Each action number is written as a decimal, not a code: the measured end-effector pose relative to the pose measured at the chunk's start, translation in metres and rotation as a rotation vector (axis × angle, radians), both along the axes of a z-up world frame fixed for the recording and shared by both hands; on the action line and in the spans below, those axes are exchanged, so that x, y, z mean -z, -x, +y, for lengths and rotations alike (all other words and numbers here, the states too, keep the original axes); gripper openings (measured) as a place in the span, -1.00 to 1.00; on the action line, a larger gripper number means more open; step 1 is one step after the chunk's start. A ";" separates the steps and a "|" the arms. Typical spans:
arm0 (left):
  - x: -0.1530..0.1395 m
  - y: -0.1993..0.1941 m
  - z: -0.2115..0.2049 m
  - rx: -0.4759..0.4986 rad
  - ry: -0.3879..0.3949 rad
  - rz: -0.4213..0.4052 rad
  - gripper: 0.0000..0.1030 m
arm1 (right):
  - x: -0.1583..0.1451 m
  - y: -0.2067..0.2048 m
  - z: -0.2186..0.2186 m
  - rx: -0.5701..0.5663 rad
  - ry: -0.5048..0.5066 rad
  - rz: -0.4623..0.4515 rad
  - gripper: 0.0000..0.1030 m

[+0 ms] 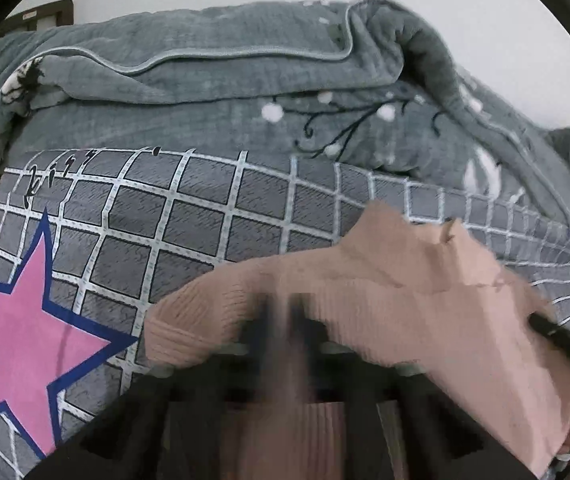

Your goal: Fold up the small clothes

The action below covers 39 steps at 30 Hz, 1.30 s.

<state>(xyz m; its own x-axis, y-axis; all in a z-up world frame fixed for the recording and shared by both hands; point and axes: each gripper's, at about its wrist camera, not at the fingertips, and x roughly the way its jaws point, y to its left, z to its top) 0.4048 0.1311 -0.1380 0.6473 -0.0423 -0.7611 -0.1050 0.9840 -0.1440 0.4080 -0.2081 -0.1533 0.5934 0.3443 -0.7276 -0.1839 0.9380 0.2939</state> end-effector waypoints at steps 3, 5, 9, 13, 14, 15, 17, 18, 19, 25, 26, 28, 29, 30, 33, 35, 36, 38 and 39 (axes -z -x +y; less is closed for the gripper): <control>-0.009 0.008 0.010 -0.031 0.033 -0.076 -0.88 | -0.017 0.011 -0.012 0.021 -0.067 -0.120 -0.90; -0.011 0.011 0.017 -0.060 0.054 -0.103 -0.88 | -0.022 0.012 -0.019 0.048 -0.089 -0.148 -0.90; 0.004 0.000 0.021 -0.097 0.059 -0.040 -0.85 | 0.004 -0.006 -0.012 0.079 -0.019 -0.025 -0.89; 0.005 0.000 0.021 -0.105 0.065 -0.023 -0.78 | 0.003 -0.004 -0.016 0.084 -0.044 -0.017 -0.71; 0.003 0.001 0.021 -0.106 0.065 -0.020 -0.76 | 0.000 0.000 -0.018 0.093 -0.044 -0.030 -0.48; 0.001 0.003 0.022 -0.106 0.062 -0.018 -0.69 | -0.004 0.004 -0.019 0.095 -0.046 -0.045 -0.38; -0.005 0.013 0.021 -0.098 0.053 -0.021 -0.50 | -0.014 0.017 -0.021 0.100 -0.041 -0.080 -0.26; -0.008 0.018 0.020 -0.094 0.048 -0.028 -0.33 | -0.023 0.027 -0.023 0.107 -0.028 -0.105 -0.23; -0.011 0.030 0.020 -0.085 0.043 -0.040 -0.11 | -0.028 0.034 -0.025 0.107 -0.019 -0.121 -0.12; -0.017 0.088 0.022 -0.088 0.066 -0.055 0.08 | -0.041 0.092 -0.040 0.072 -0.010 -0.134 0.23; -0.014 0.096 0.023 -0.089 0.080 -0.048 0.08 | -0.038 0.103 -0.042 0.063 -0.023 -0.116 0.24; -0.009 0.115 0.023 -0.087 0.120 -0.034 0.08 | -0.030 0.116 -0.043 0.060 -0.040 -0.084 0.24; -0.007 0.122 0.024 -0.077 0.140 -0.037 0.08 | -0.024 0.125 -0.044 0.060 -0.052 -0.066 0.24; -0.005 0.129 0.024 -0.074 0.151 -0.036 0.08 | -0.020 0.129 -0.044 0.057 -0.060 -0.056 0.24; 0.003 0.152 0.027 -0.061 0.198 -0.026 0.10 | -0.004 0.144 -0.044 0.045 -0.098 -0.010 0.24; 0.010 0.161 0.027 -0.038 0.216 -0.001 0.10 | 0.001 0.147 -0.043 0.054 -0.102 -0.001 0.24; 0.013 0.163 0.026 -0.031 0.217 0.005 0.10 | 0.004 0.147 -0.042 0.064 -0.097 -0.001 0.24; 0.016 0.167 0.024 -0.027 0.210 0.001 0.10 | 0.005 0.146 -0.039 0.071 -0.082 -0.010 0.24; 0.017 0.169 0.022 -0.025 0.205 -0.004 0.10 | 0.006 0.145 -0.038 0.074 -0.071 -0.012 0.24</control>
